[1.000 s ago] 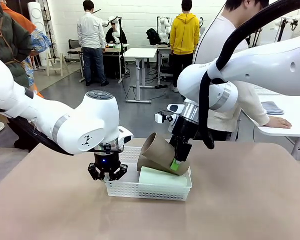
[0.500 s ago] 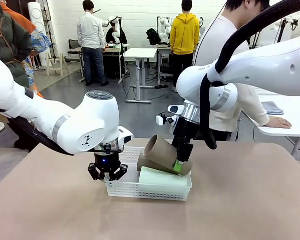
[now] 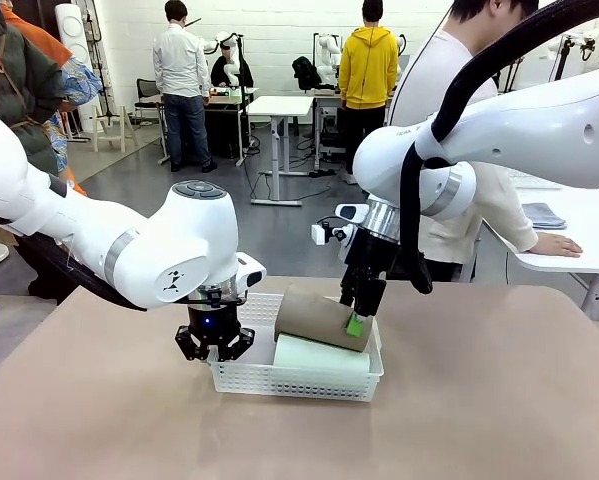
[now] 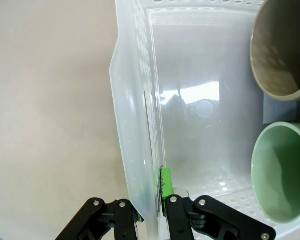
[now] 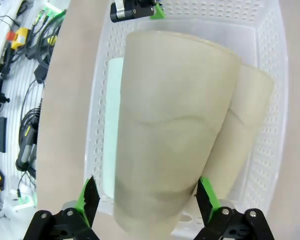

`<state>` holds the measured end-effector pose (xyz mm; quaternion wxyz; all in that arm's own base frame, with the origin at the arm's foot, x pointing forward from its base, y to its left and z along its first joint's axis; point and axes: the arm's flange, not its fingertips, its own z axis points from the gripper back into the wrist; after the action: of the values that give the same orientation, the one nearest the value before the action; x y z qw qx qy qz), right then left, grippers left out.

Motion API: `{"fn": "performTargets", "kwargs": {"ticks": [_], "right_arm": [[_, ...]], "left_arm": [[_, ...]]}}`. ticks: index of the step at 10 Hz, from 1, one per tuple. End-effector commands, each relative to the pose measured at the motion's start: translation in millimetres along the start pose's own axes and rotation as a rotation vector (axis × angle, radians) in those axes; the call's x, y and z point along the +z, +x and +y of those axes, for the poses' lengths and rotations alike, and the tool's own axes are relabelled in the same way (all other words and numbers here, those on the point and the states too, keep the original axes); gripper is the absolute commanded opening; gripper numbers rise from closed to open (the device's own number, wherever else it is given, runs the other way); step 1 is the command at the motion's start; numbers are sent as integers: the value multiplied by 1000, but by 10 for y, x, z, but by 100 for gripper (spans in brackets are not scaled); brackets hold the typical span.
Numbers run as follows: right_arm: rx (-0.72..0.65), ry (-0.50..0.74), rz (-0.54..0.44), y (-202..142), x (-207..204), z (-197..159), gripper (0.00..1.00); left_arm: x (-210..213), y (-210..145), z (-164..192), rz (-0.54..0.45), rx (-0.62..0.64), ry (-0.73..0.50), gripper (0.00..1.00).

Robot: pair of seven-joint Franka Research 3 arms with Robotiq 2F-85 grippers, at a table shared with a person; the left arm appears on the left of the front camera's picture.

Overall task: Clean and organize the cups into the basket.
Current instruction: Pick up the Reusable plastic cup from the right side of the table and stack it inside the Organizing basket in the center of the table.

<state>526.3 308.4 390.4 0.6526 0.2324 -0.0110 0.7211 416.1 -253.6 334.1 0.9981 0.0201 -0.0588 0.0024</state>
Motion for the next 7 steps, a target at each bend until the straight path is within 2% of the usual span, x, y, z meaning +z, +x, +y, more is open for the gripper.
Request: {"fn": "performTargets", "kwargs": {"ticks": [1,3,5,7], "right_arm": [[6,-96,-11,-91,226,243,100],[18,-264,-82,-387,748,676,100],[52,-354,-263,-903,1244,1203,100],[115,-399,-477,-1565,1541,1722,100]], "left_arm": [[21,7,-16,-5,1,-1,0],[21,7,-16,-5,1,-1,0],[21,7,-16,-5,1,-1,0],[21,7,-16,-5,1,-1,0]]}}
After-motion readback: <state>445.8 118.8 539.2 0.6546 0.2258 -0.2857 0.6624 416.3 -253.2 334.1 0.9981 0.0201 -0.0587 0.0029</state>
